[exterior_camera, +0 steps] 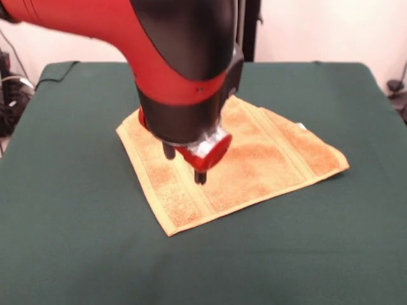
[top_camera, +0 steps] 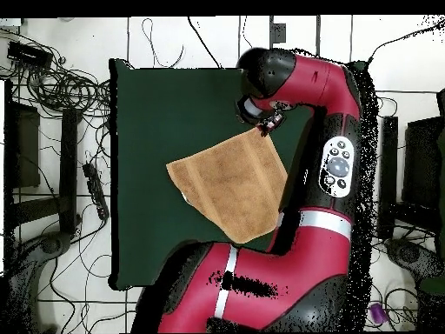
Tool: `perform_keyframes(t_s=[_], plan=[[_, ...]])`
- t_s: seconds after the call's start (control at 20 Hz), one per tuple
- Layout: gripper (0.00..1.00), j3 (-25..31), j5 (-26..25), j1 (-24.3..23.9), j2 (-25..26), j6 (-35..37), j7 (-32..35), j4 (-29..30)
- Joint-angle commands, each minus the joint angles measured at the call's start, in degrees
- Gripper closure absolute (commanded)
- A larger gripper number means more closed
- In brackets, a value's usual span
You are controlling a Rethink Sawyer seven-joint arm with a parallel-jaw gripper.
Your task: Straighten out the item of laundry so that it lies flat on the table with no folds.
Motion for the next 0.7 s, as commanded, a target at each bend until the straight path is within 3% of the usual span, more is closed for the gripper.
perform_keyframes(t_s=[0.05, 0.7], plan=[[0.0, 4.26, -0.86, 0.12, -6.85, -5.86, -6.79, 21.33], [0.0, 5.43, -2.31, -0.59, -8.51, -14.04, -4.96, 27.78]])
